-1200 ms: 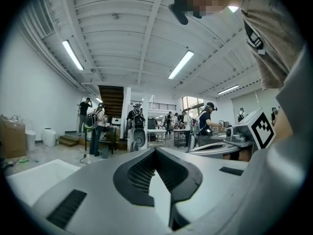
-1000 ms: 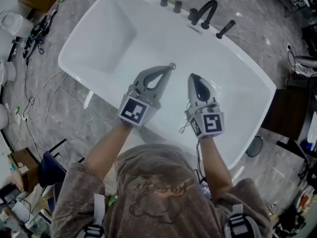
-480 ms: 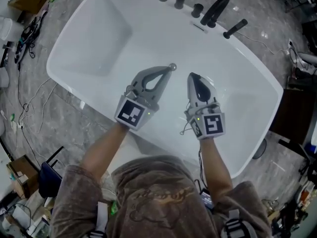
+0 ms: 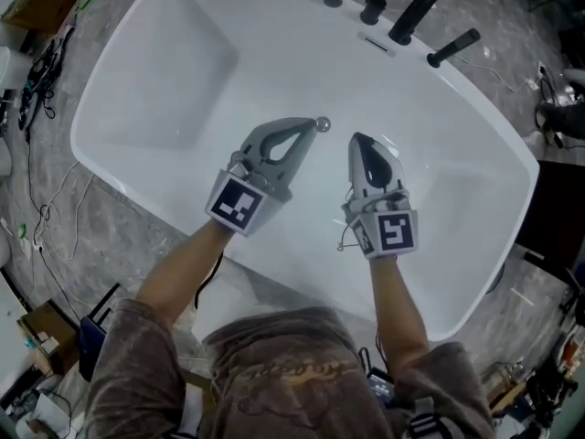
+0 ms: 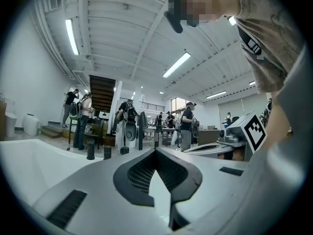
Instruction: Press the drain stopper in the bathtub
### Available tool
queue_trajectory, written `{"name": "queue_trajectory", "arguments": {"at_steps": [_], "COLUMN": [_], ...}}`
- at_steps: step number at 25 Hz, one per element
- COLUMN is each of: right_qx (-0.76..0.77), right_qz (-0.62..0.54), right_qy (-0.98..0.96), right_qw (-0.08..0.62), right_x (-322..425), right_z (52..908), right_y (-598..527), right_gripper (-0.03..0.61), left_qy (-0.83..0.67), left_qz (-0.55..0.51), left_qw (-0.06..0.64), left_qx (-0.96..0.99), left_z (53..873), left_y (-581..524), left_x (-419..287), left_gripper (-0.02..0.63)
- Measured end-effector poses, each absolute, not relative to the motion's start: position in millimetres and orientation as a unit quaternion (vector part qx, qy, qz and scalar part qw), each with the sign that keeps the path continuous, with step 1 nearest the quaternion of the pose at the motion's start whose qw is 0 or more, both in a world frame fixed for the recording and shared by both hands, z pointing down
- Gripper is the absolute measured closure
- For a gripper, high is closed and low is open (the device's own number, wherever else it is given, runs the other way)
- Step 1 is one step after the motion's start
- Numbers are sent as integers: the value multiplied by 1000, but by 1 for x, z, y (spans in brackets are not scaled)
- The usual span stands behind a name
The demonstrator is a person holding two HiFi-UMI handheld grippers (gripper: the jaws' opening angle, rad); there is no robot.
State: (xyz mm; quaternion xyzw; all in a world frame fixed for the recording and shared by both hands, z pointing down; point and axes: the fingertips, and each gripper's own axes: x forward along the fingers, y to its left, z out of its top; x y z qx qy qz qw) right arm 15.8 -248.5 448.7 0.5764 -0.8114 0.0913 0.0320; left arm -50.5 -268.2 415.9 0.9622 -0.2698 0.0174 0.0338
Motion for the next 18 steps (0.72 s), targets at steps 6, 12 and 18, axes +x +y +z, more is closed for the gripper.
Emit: {"name": "queue_trajectory", "arguments": {"at_steps": [6,12,18], "right_qx": [577,582,588], "right_qz": [95,102,103], "right_qy": [-810,-806,-801], "right_qw": [39,43,41], "right_x": [4,0,-7], "right_z": [481,517,548], "right_y": [-258,-276,-290], "right_gripper": [574,574,574], "left_qy": [-257,-243,-241], "left_qz": [15,20,21], "left_qw": [23,23,24], "left_qx": [966,970,970], "left_z": [442,478,512], "left_y": [-282,-298,-311], "left_x": [-56,-52,-54], "left_gripper": [612,612,612]}}
